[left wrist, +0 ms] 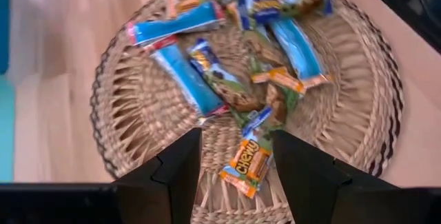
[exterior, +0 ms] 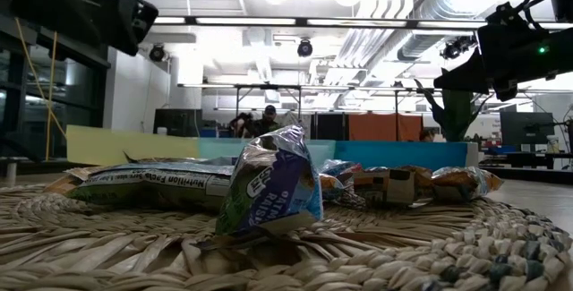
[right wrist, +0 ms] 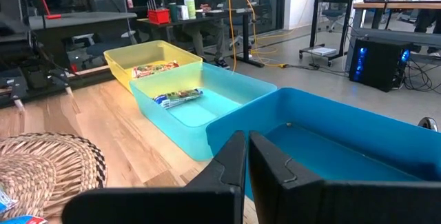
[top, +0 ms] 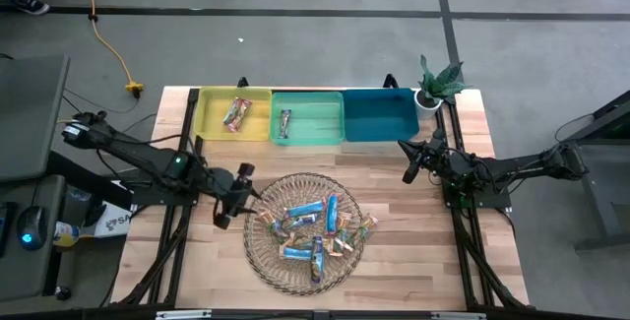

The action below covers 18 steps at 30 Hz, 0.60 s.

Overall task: Pick and place Granola Bars by type
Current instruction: Put the yellow granola bar into the blue bin

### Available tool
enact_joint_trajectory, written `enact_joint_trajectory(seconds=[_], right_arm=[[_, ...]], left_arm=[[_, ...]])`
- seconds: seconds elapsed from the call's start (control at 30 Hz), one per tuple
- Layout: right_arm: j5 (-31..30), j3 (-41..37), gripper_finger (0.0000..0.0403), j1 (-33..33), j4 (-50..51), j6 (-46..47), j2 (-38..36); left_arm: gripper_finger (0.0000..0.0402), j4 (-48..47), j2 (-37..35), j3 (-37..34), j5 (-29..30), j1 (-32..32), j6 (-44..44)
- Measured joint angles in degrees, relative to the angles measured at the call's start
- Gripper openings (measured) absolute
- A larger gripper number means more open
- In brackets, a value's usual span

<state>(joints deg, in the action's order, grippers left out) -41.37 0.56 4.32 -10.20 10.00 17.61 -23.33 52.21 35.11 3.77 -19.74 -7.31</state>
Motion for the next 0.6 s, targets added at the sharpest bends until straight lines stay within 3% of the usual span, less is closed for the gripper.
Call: enact_joint_trajectory(seconds=[0.17, 0.37, 0.6], right_arm=[[0.0, 0.0, 0.0, 0.0, 0.0, 0.0, 0.0], [0.0, 0.0, 0.0, 0.0, 0.0, 0.0, 0.0], [0.0, 0.0, 0.0, 0.0, 0.1, 0.0, 0.0]], left_arm=[[0.0177, 1.3, 5.2, 0.0, 0.0, -1.5, -3.3], [0.0177, 8.3, 13.9, 0.0, -4.1, -1.4, -4.2], [0.0177, 9.8, 20.9, 0.1, -7.6, -1.4, -8.2]])
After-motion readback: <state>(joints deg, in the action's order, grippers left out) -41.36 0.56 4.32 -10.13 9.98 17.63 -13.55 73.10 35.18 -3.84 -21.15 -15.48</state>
